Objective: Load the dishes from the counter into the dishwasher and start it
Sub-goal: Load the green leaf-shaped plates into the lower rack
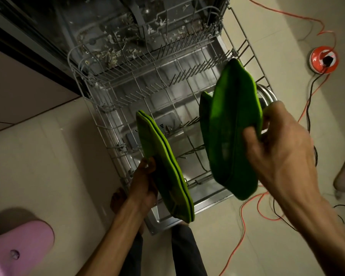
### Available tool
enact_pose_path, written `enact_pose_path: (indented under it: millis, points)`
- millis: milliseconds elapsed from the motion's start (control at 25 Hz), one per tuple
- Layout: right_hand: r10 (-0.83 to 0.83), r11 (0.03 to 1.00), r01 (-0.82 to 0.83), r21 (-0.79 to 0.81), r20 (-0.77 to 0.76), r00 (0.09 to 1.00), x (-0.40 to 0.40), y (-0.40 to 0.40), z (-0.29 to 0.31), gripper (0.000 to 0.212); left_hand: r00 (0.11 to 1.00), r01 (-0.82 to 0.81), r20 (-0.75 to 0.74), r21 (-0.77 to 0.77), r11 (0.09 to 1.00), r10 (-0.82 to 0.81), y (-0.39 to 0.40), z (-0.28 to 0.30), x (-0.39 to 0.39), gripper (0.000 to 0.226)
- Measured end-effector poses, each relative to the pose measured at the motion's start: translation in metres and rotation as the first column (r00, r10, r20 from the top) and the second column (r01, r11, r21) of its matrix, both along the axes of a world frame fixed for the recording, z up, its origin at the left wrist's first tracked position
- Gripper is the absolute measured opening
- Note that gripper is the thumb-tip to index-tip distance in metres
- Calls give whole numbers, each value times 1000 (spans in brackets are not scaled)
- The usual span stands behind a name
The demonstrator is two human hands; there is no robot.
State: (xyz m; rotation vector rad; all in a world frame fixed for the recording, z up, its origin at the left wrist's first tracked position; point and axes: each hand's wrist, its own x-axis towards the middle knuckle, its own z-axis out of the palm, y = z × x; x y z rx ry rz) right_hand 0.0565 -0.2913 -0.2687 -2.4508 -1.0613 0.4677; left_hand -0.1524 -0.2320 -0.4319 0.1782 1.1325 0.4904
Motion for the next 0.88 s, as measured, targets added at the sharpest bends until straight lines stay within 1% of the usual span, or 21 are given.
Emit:
enact_pose_path:
  millis: [40, 80, 120, 200, 240, 320, 360, 400, 480, 520, 680, 720, 760, 800, 840, 880]
  points:
    - [-13, 1000, 13, -2, 33, 999, 6, -1, -5, 16, 1000, 6, -7, -8, 1000, -6, 0, 2, 1, 14]
    - [-26, 1000, 27, -14, 58, 998, 11, 0, -10, 17, 1000, 13, -24, -15, 1000, -13, -1, 2, 2, 6]
    - [-35, 999, 37, -28, 71, 997, 16, 0, -15, 17, 999, 25, -33, -25, 999, -26, -1, 2, 3, 12]
    - [-36, 998, 39, -44, 72, 997, 22, 3, -26, 13, 999, 39, -30, -28, 999, -40, -1, 4, 4, 16]
    - [-29, 998, 33, -53, 69, 997, 24, 4, -30, 14, 999, 38, -30, -21, 999, -39, -1, 4, 3, 15]
    - [7, 997, -1, -78, 79, 997, 25, 7, -41, 20, 999, 44, -32, -12, 999, -44, 0, 4, 3, 10]
    - [30, 996, -22, -89, 85, 996, 26, 9, -47, 20, 998, 53, -30, -12, 999, -54, 0, 6, 4, 14]
    - [51, 994, -42, -100, 85, 995, 25, 11, -52, 19, 998, 53, -27, -17, 998, -53, 0, 6, 5, 12]
    - [84, 990, -73, -120, 94, 992, 25, 14, -59, 19, 999, 42, -26, -24, 999, -43, 0, 6, 5, 20]
    - [101, 987, -87, -132, 108, 989, 26, 16, -62, 21, 999, 32, -24, -33, 999, -33, 0, 6, 5, 20]
    - [151, 971, -127, -205, 108, 983, 30, 24, -69, 33, 1000, 25, -16, -41, 999, -25, -2, 7, 4, 13]
    - [165, 964, -139, -229, 99, 981, 30, 27, -70, 37, 1000, 30, -6, -34, 999, -31, -1, 7, 3, 7]
    - [179, 956, -152, -250, 90, 980, 31, 30, -72, 40, 1000, 22, 1, -25, 999, -22, -1, 10, 4, 10]
    - [189, 950, -161, -266, 83, 978, 31, 33, -74, 42, 1000, 30, 5, -17, 999, -30, 0, 9, 4, 26]
    - [194, 946, -165, -278, 79, 978, 32, 36, -76, 43, 999, 44, 7, -24, 999, -44, 0, 8, 4, 35]
    - [195, 943, -166, -289, 73, 978, 32, 39, -79, 43, 999, 43, -2, -29, 999, -43, 0, 7, 3, 32]
